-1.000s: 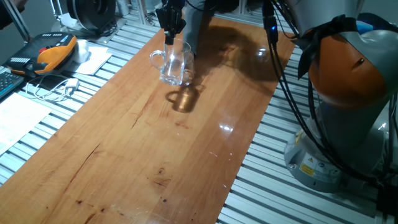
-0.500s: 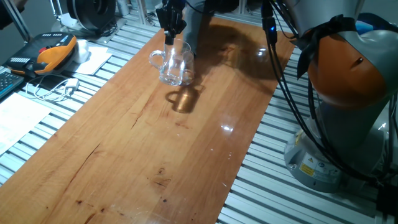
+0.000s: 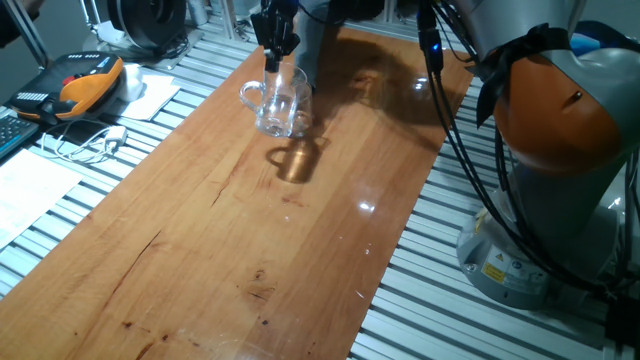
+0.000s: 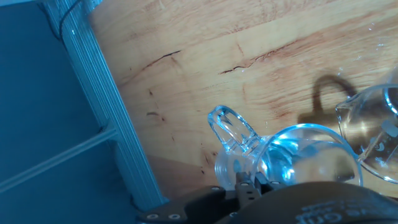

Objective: Pour the water from one cup into another empty cup

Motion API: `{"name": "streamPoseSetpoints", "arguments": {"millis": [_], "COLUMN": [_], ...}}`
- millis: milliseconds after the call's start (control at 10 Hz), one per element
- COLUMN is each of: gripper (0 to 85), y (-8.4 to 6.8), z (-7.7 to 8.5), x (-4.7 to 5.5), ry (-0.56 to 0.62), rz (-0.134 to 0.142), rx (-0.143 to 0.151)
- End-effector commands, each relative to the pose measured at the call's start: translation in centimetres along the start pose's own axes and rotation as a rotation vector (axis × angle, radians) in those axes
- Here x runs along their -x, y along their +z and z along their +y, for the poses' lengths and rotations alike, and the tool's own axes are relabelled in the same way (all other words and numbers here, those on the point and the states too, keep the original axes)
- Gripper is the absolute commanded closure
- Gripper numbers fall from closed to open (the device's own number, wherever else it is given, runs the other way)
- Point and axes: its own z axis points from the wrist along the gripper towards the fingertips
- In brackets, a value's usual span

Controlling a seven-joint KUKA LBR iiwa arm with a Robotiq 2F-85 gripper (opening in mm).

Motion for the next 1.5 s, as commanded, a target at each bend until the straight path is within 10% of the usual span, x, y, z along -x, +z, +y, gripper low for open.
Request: {"name": "streamPoseSetpoints", "arguments": {"millis": [0,1400], "gripper": [85.0,85.0], "y": [0.01,-0.45], "z": [-0.01,0.59], "x": [0.0,-0.33], "ry": [0.001,0.023], "rz": [0.001,0.014], "rx": [0.002,0.022]}}
